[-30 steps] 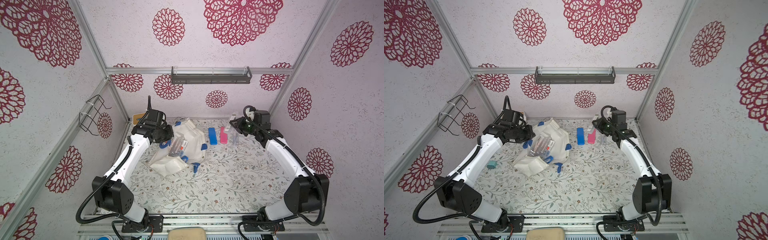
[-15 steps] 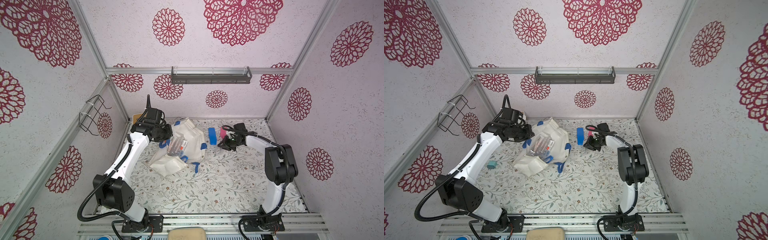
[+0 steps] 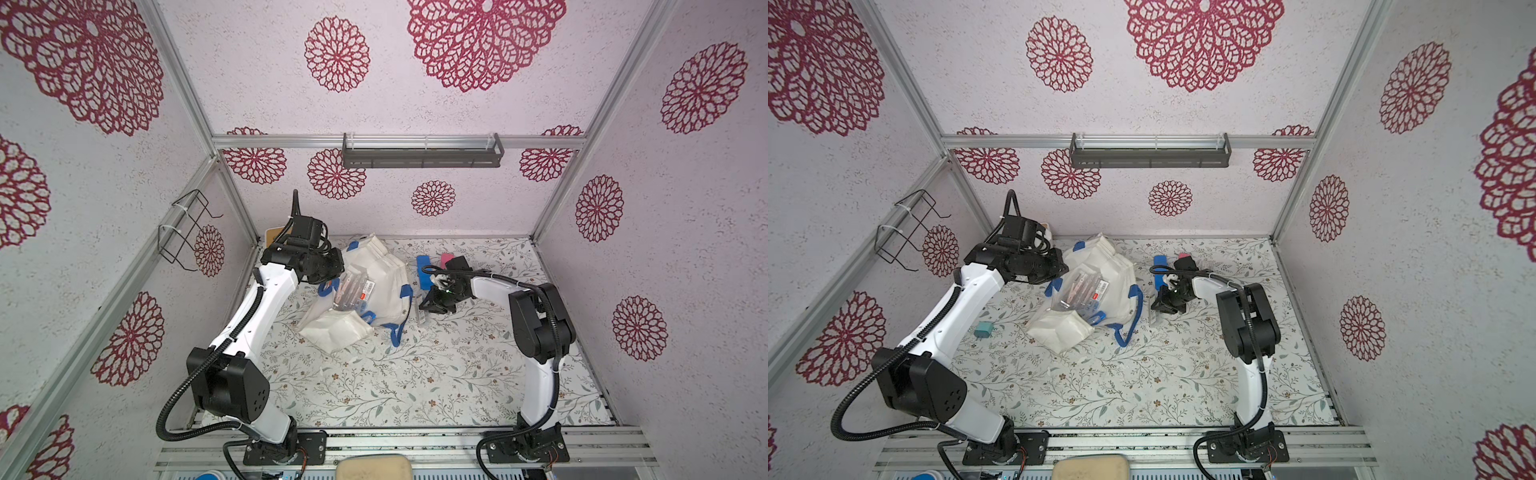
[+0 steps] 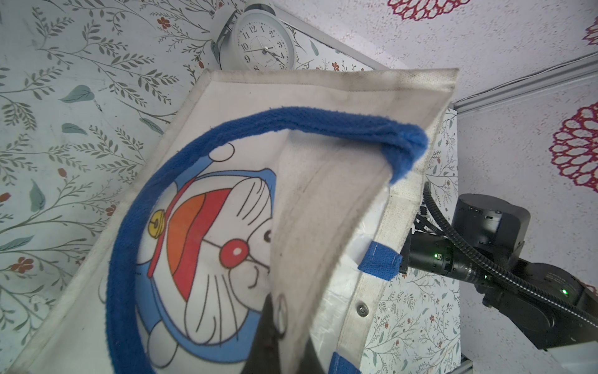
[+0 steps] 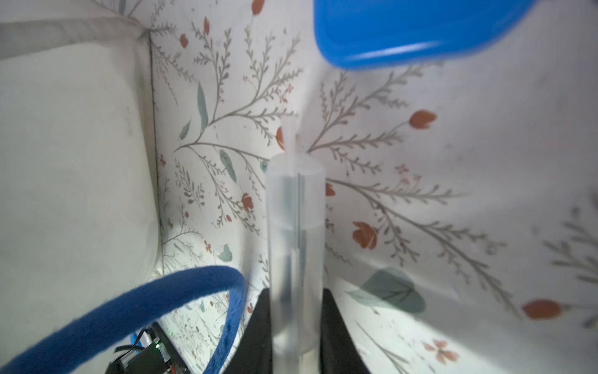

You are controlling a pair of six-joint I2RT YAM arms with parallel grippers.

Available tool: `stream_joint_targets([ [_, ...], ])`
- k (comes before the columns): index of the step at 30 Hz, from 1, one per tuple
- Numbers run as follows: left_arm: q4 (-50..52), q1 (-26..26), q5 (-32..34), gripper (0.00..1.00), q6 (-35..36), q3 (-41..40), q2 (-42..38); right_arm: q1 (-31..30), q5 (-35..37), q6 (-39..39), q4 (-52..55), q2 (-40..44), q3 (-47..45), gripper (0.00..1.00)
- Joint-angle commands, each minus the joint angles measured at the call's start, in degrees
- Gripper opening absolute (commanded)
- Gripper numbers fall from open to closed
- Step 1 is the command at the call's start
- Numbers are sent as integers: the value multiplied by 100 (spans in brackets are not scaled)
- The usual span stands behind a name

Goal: Take out the compass set from the canvas bag
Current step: Place the compass set at the center of the board.

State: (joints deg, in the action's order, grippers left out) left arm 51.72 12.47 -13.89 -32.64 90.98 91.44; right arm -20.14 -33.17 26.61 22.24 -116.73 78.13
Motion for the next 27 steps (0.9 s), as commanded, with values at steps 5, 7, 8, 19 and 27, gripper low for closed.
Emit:
stream_joint_targets([
  [5, -233, -46, -112, 0, 11, 195, 42, -2, 255, 11, 22, 320, -200, 12],
  [7, -222, -45, -113, 0, 10, 200, 42, -7, 418, 32, 105, 389, -159, 17],
  [8, -213, -44, -115, 0, 1, 196, 32, 10, 506, 59, 123, 455, -158, 20],
  [19, -200, -16, -232, 0, -25, 173, -26, 187, 1238, 741, 217, 1367, -198, 48],
  [27, -89, 174, -212, 0, -25, 269, -8, -292, 1524, 1836, 328, 2198, 284, 37],
])
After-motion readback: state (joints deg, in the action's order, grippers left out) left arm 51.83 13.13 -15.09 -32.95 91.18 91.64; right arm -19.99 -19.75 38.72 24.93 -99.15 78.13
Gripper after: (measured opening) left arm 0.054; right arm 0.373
